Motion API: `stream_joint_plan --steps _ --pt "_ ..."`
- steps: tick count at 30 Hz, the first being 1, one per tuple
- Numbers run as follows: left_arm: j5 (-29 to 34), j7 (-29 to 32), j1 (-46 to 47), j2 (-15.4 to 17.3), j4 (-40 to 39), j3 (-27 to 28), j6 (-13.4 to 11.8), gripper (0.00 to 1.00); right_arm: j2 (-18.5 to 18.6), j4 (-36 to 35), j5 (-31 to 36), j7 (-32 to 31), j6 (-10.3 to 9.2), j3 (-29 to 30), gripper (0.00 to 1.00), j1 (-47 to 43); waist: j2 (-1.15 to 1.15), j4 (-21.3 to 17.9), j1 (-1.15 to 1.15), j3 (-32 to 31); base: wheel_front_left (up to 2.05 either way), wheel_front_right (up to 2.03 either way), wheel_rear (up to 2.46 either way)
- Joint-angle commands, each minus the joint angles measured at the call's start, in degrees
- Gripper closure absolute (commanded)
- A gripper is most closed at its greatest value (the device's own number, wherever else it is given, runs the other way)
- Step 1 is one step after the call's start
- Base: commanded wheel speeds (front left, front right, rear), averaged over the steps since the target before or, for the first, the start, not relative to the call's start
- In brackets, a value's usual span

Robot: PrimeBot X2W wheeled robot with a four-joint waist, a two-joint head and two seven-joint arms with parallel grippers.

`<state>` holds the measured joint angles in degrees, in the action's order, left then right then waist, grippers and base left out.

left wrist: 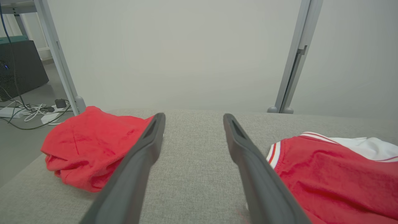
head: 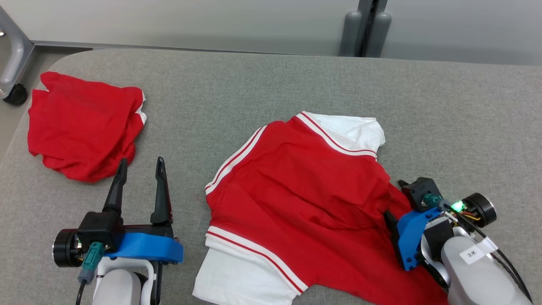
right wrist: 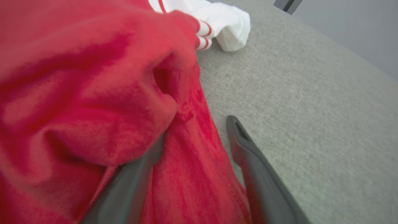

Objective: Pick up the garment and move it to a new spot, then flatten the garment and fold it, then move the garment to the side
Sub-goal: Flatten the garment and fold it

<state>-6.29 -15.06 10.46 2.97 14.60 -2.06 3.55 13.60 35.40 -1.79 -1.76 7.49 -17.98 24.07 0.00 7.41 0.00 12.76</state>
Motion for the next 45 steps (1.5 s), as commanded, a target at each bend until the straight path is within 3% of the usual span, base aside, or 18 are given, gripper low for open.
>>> stream_joint_plan --steps 1,2,3,12,16,17,18,28,36,45 --pt "-0.3 -0.2 0.3 -0.1 0.0 0.1 -0.2 0.0 0.3 3.3 -0.9 -2.2 0.01 -1.5 0.33 0.9 0.0 0.0 0.0 -0.1 0.0 0.0 0.0" --pt "-0.4 -0.2 0.2 -0.1 0.0 0.1 -0.4 0.0 0.2 4.5 -1.7 -2.9 0.01 -2.0 0.75 1.3 0.0 -0.1 0.0 -0.2 0.0 0.0 0.0" --pt "-0.4 -0.2 0.2 -0.1 0.0 0.1 -0.4 0.0 0.4 5.4 -2.4 -3.2 0.01 -2.3 1.0 2.0 0.0 -0.2 0.0 -0.2 0.0 0.0 0.0" --pt "-0.4 -0.2 0.8 -0.1 -0.3 0.1 -0.7 0.0 2.9 9.9 -2.6 1.8 -0.03 4.8 1.0 10.8 0.0 -1.2 0.0 -0.5 0.0 0.0 0.0" --pt "-0.6 -0.2 0.6 -0.1 -0.4 0.1 -0.9 0.0 1.7 12.7 -1.2 4.2 -0.02 8.3 1.0 12.3 0.0 -1.4 0.0 -1.2 0.0 0.0 0.0" --pt "-0.7 -0.2 0.3 -0.1 -0.4 0.2 -0.9 0.0 0.8 13.3 -1.4 4.9 -0.01 8.6 0.64 12.3 0.0 -1.5 0.0 -1.4 0.0 0.0 0.0" --pt "-0.7 -0.2 -0.1 -0.1 -0.4 0.3 -1.0 0.0 0.2 13.9 -1.8 5.5 0.0 8.9 0.0 12.2 0.0 -1.8 0.0 -1.5 0.0 0.0 0.0" --pt "0.5 -0.2 -3.2 -0.1 -0.6 2.3 -0.7 0.0 -4.0 11.6 -4.3 16.2 0.0 11.1 0.0 7.9 0.0 -6.1 0.0 -4.7 0.0 0.0 0.0" --pt "1.4 -0.2 -5.9 0.3 -0.9 4.0 -0.3 0.0 -7.3 -6.7 -4.4 17.0 0.0 15.4 0.0 -3.5 0.0 -8.9 0.0 -6.9 0.0 0.0 0.0" --pt "2.4 -0.2 -8.1 0.3 -0.5 3.7 0.1 0.0 -10.3 -23.5 -3.0 17.0 0.0 18.9 0.0 -18.6 0.0 -9.0 0.0 -8.9 0.0 0.0 0.0"
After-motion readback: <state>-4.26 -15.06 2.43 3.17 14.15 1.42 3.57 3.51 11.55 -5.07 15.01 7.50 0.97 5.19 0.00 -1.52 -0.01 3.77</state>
